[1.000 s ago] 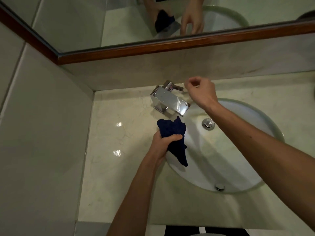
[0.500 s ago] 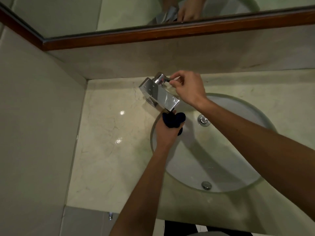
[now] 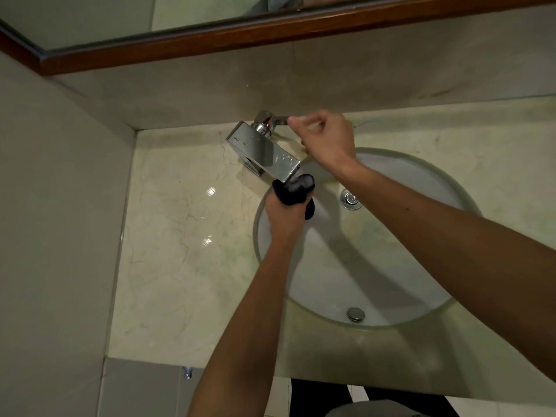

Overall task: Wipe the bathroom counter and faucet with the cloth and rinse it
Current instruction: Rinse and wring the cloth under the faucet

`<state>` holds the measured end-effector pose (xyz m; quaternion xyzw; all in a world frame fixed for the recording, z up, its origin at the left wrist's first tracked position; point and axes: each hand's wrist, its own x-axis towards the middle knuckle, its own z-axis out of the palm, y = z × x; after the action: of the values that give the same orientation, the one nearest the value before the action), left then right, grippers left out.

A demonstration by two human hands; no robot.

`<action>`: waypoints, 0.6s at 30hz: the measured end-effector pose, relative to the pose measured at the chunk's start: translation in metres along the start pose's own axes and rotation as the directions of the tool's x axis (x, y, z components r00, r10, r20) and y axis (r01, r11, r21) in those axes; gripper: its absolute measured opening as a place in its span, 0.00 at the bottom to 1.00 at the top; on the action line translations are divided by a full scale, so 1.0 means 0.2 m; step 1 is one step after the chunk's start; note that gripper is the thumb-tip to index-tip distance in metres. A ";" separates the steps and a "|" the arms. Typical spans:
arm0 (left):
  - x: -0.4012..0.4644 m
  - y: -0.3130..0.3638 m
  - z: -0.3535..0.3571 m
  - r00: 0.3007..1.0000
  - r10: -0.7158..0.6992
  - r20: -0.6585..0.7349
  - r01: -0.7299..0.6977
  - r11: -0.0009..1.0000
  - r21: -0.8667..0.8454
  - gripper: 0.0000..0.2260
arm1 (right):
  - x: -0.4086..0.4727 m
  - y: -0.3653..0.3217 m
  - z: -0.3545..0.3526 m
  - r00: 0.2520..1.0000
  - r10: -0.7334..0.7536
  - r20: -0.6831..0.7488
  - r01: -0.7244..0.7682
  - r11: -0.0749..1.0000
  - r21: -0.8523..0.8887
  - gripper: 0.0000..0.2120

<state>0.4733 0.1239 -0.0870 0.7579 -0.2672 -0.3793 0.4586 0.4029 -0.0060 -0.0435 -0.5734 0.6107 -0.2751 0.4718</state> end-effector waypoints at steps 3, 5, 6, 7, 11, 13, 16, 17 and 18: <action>-0.01 -0.02 0.01 1.000 -0.002 -0.004 0.002 1.000 0.024 0.11 | -0.08 0.23 0.01 0.946 0.314 -0.079 -0.314 0.949 0.011 0.23; -0.03 -0.03 0.01 0.999 -0.003 -0.035 0.004 1.000 0.030 0.13 | -0.15 0.39 0.05 0.789 0.610 0.076 -0.614 0.788 0.045 0.25; -0.04 -0.04 0.02 0.999 -0.010 -0.042 0.011 1.000 0.021 0.13 | -0.19 0.45 0.08 0.639 0.717 0.279 -0.761 0.643 0.089 0.28; -0.04 -0.05 0.02 0.999 -0.018 -0.048 0.019 1.000 0.014 0.13 | -0.23 0.49 0.12 0.482 0.716 0.506 -0.861 0.494 0.122 0.30; -0.10 -0.09 0.04 0.997 0.080 -0.021 -0.080 0.996 0.028 0.14 | -0.29 0.54 0.23 0.417 0.386 0.823 -0.904 0.270 0.332 0.28; -0.16 -0.15 0.01 0.973 0.223 0.060 -0.227 0.971 0.080 0.16 | -0.25 0.52 0.23 0.485 0.320 0.814 -0.872 0.242 0.425 0.35; -0.23 -0.24 -0.08 0.930 0.276 0.241 -0.321 0.932 0.169 0.24 | -0.20 0.51 0.18 0.509 0.309 0.803 -0.839 0.385 0.384 0.17; -0.24 -0.26 -0.11 0.923 0.245 0.296 -0.307 0.934 0.185 0.28 | -0.19 0.54 0.18 0.531 0.343 0.775 -0.814 0.460 0.355 0.13; -0.26 -0.27 -0.13 0.925 0.199 0.324 -0.266 0.947 0.178 0.31 | -0.19 0.56 0.19 0.572 0.375 0.730 -0.776 0.537 0.332 0.09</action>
<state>0.4683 0.1984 -0.1111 0.6996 -0.4627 -0.4012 0.3682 0.3829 0.0589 -0.1476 -0.1856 0.4690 -0.0894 0.8588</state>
